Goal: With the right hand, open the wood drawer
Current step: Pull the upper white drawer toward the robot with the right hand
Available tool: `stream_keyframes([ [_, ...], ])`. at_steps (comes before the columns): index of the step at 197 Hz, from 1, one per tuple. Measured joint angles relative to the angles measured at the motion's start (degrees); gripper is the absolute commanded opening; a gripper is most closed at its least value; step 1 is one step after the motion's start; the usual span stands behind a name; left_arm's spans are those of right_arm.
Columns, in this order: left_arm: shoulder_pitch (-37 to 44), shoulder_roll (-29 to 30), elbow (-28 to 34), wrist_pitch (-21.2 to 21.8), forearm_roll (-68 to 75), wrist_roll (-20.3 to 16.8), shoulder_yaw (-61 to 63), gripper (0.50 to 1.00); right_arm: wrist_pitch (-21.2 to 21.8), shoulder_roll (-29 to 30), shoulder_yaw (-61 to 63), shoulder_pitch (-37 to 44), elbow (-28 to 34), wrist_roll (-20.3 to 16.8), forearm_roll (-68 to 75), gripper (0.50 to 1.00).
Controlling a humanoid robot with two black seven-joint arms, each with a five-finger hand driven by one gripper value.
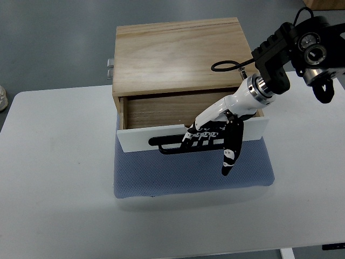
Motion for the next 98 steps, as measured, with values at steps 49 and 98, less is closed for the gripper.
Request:
stream_keyframes([
  [49,0.0,0.0,0.0,0.0,0.0,0.0,0.0,1.000,0.0,-0.4,0.0,0.7,0.1,0.0,0.0,0.940],
  [98,0.0,0.0,0.0,0.0,0.0,0.0,0.0,1.000,0.0,-0.3,0.1,0.7,0.1,0.1,0.0,0.940],
])
